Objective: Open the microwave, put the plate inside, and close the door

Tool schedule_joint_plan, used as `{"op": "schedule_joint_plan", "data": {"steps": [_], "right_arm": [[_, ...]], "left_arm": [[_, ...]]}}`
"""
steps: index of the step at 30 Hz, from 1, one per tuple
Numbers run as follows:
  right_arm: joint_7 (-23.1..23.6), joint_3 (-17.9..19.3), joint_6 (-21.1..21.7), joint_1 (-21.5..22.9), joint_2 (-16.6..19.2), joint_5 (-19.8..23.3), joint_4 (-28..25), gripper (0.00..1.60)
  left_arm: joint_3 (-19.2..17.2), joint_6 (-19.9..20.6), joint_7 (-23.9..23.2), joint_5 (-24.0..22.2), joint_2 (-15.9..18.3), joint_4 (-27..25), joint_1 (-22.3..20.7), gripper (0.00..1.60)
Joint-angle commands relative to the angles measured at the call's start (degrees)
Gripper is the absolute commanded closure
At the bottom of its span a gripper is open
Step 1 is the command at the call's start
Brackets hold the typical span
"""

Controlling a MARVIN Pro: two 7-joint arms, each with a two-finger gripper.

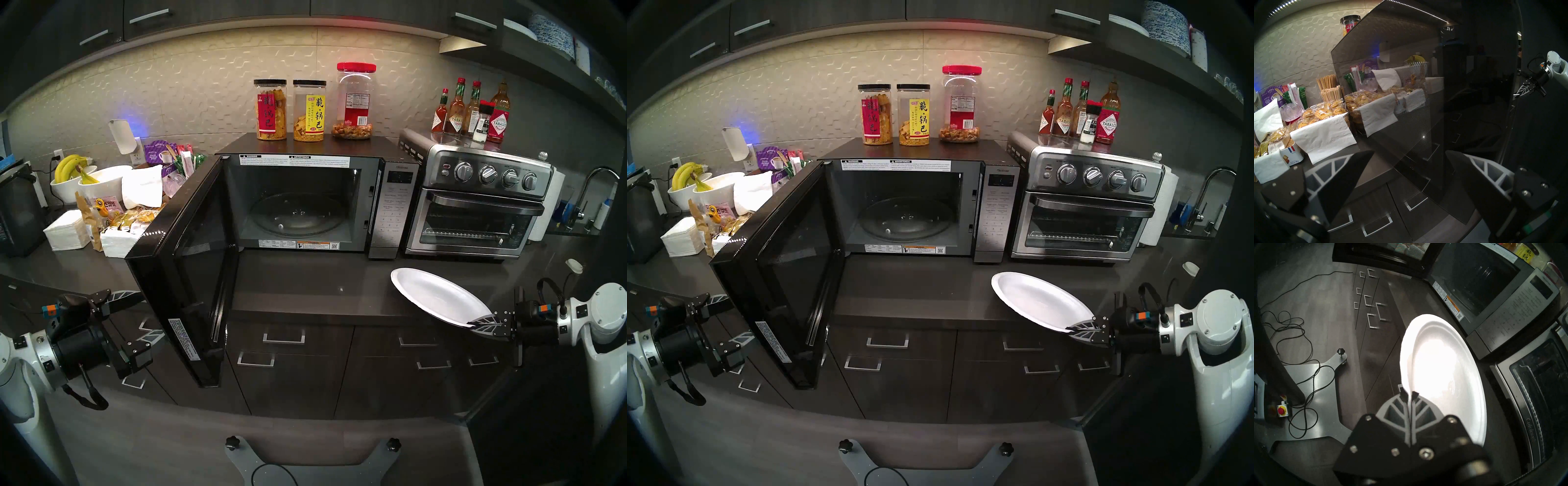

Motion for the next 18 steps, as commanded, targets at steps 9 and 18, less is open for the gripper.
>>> {"op": "schedule_joint_plan", "data": {"steps": [9, 18], "right_arm": [[1.53, 0.94, -11.41, 1.29, -2.64, 4.58, 2.26, 1.60], [0.35, -0.90, -13.85, 3.07, -3.64, 4.84, 3.17, 1.60]], "left_arm": [[-0.01, 0.08, -0.40, -0.24, 0.14, -0.53, 0.15, 0.00], [0.00, 0.08, -0.40, -0.24, 0.13, -0.53, 0.14, 0.00]]}}
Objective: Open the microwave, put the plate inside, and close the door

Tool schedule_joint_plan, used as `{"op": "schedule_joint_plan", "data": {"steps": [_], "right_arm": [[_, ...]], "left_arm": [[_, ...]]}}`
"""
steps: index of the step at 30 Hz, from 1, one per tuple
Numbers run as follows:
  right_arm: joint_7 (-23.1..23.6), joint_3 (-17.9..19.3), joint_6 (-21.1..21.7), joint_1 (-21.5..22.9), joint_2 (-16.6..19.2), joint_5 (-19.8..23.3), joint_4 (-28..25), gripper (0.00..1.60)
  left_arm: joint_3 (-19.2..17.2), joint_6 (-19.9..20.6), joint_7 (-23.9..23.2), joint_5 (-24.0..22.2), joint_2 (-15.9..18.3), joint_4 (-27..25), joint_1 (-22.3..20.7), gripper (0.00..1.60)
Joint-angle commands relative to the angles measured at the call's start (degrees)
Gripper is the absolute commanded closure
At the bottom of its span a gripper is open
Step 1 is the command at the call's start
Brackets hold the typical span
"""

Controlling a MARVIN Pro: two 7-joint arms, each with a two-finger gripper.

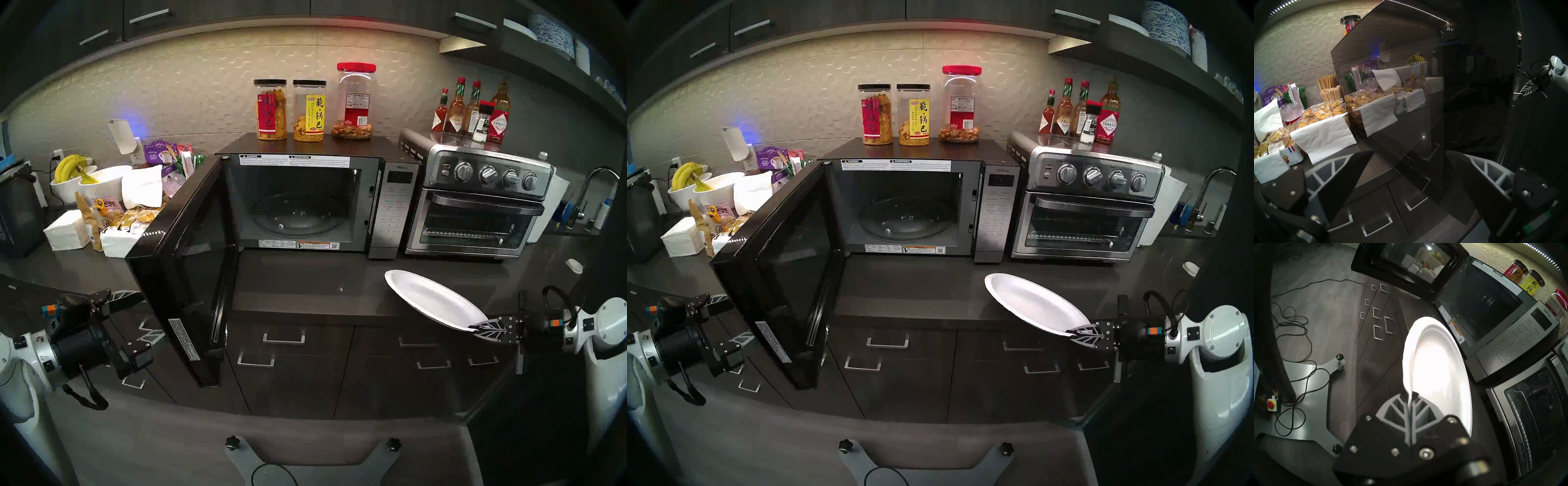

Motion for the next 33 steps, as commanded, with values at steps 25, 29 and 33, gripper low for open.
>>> {"op": "schedule_joint_plan", "data": {"steps": [25, 29, 33], "right_arm": [[-0.94, -2.51, -13.95, 1.28, -6.62, 3.21, -5.72, 1.60], [-1.27, -2.84, -16.73, 0.99, -7.70, 3.10, -5.99, 1.60], [-2.42, -3.14, -22.13, 0.78, -9.45, 3.10, -6.31, 1.60]], "left_arm": [[0.00, 0.07, -0.39, -0.23, 0.13, -0.52, 0.14, 0.00], [0.00, 0.07, -0.39, -0.23, 0.13, -0.52, 0.14, 0.00], [0.00, 0.07, -0.39, -0.23, 0.13, -0.52, 0.14, 0.00]]}}
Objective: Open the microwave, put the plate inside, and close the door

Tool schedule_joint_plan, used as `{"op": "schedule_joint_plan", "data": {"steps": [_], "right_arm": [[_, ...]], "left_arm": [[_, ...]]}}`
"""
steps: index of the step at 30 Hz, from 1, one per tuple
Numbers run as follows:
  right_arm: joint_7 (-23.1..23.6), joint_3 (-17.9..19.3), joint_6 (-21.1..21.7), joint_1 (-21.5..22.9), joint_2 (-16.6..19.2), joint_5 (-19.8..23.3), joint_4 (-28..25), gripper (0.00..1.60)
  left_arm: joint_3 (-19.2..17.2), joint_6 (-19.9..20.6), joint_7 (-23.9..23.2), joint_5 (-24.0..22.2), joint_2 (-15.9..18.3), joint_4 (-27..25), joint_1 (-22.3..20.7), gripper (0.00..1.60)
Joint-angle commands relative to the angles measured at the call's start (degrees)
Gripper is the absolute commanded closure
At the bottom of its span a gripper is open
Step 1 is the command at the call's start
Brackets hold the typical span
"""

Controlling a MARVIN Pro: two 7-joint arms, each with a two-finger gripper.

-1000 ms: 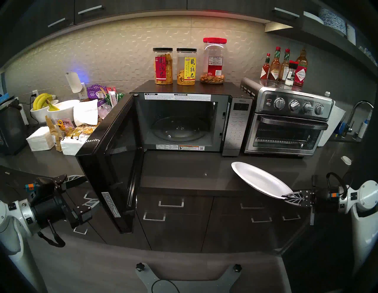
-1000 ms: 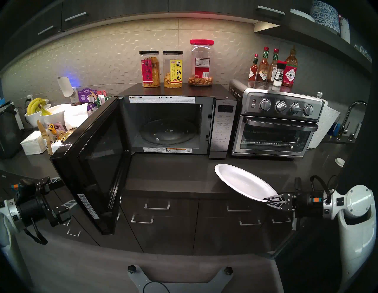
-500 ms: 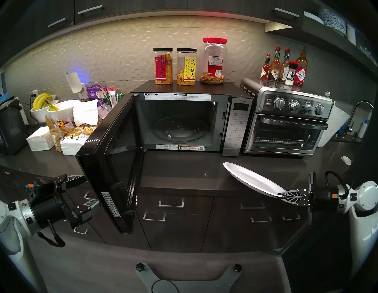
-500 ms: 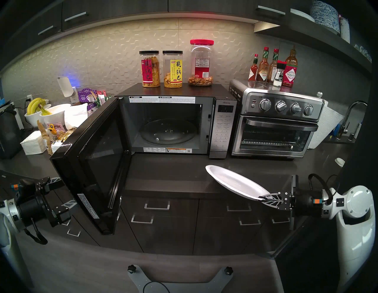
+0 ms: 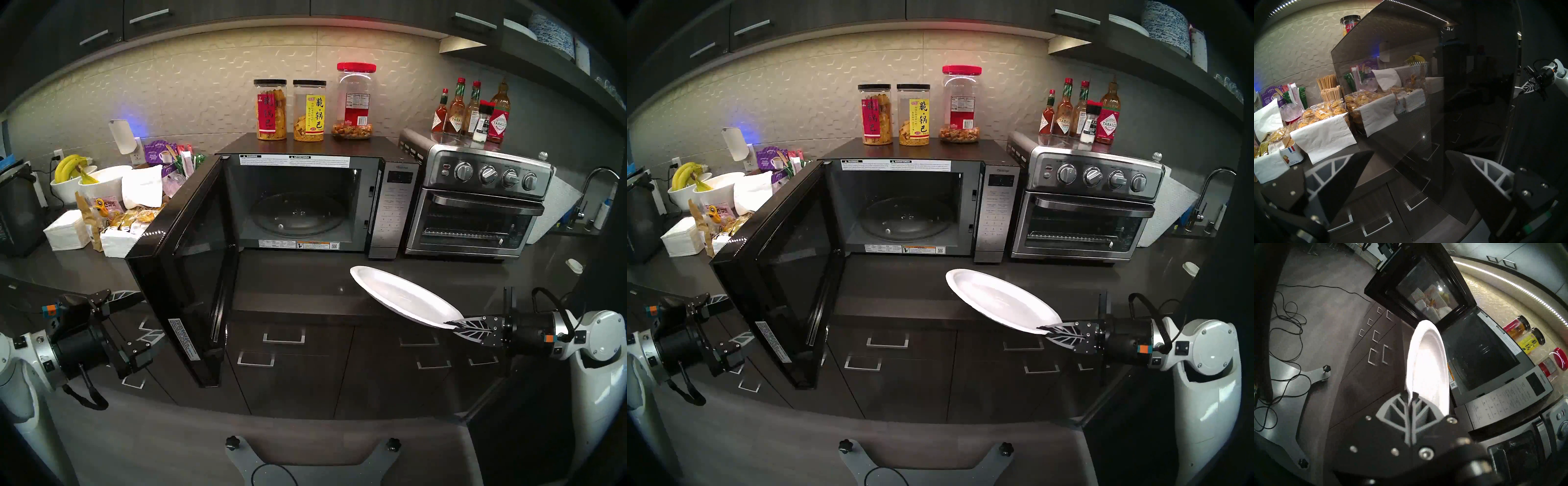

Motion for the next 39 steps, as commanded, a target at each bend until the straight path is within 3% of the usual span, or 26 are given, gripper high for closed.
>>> {"op": "schedule_joint_plan", "data": {"steps": [1, 17, 25, 33, 39], "right_arm": [[-1.92, -0.11, -6.58, -0.47, -3.05, -0.02, -1.53, 1.60], [-11.64, -7.94, -14.94, 0.30, -1.70, -10.77, -1.70, 1.60], [-16.09, -10.58, -18.60, 1.08, -2.39, -16.46, -1.92, 1.60], [-21.53, -14.11, -22.63, 3.10, -4.53, -25.02, -1.29, 1.60], [-23.31, -16.10, -23.12, 4.53, -5.23, -29.23, -1.20, 1.60]], "left_arm": [[0.00, 0.07, -0.40, -0.24, 0.13, -0.52, 0.14, 0.00], [0.00, 0.07, -0.40, -0.24, 0.13, -0.53, 0.14, 0.00], [0.00, 0.07, -0.40, -0.24, 0.13, -0.53, 0.14, 0.00], [0.00, 0.07, -0.40, -0.24, 0.13, -0.53, 0.14, 0.00], [0.00, 0.07, -0.40, -0.24, 0.13, -0.53, 0.14, 0.00]]}}
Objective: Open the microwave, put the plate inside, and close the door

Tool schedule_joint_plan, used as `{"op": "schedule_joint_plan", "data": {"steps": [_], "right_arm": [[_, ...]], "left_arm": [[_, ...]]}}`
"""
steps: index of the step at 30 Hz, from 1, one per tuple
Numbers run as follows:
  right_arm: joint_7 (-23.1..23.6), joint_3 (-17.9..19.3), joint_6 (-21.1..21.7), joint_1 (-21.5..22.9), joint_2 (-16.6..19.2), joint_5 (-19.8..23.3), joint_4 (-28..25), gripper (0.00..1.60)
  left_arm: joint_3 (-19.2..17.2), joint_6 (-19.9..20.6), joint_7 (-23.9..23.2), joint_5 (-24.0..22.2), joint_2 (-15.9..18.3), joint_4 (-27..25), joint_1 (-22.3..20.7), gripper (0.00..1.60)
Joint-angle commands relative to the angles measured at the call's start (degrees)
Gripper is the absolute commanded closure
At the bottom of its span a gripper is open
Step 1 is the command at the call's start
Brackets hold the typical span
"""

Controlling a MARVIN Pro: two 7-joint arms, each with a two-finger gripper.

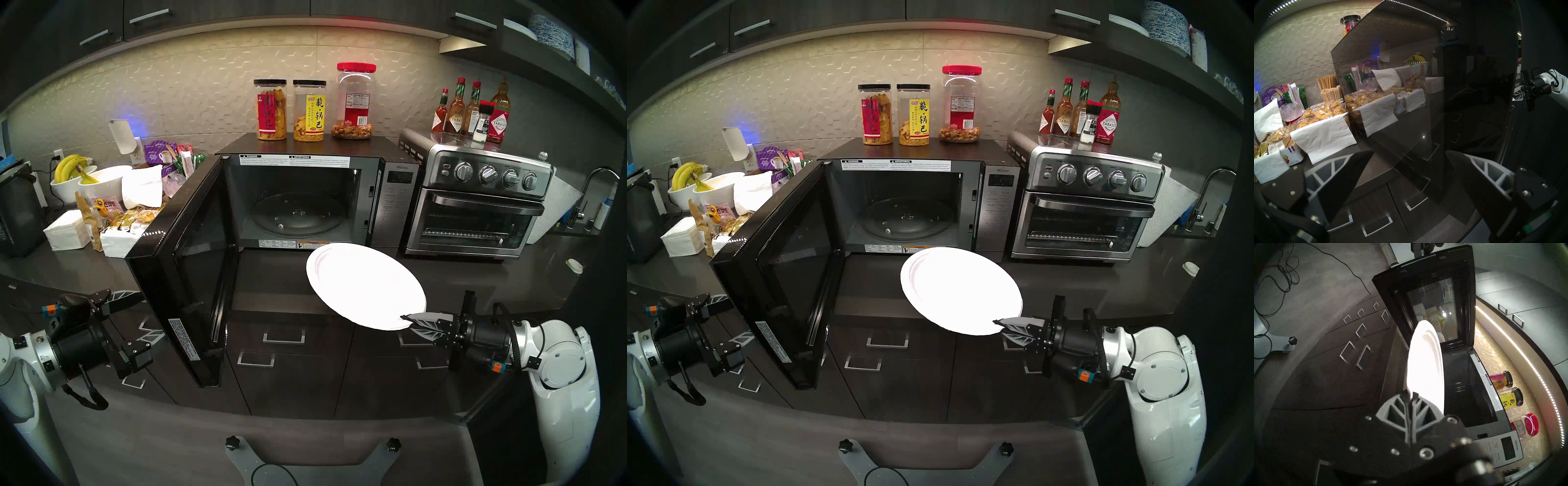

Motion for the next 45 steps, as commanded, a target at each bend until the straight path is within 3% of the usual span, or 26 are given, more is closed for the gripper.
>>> {"op": "schedule_joint_plan", "data": {"steps": [1, 23, 45], "right_arm": [[-0.68, -2.16, -1.20, 2.92, -1.42, -3.96, -0.45, 1.60], [-2.56, -10.64, 3.19, 13.86, -5.27, -15.53, 1.81, 1.60], [-4.18, -15.83, 5.69, 18.00, -9.23, -22.79, 3.31, 1.60]], "left_arm": [[0.00, 0.08, -0.40, -0.24, 0.13, -0.53, 0.14, 0.00], [0.01, 0.06, -0.39, -0.23, 0.12, -0.52, 0.14, 0.00], [0.00, 0.07, -0.40, -0.24, 0.13, -0.52, 0.14, 0.00]]}}
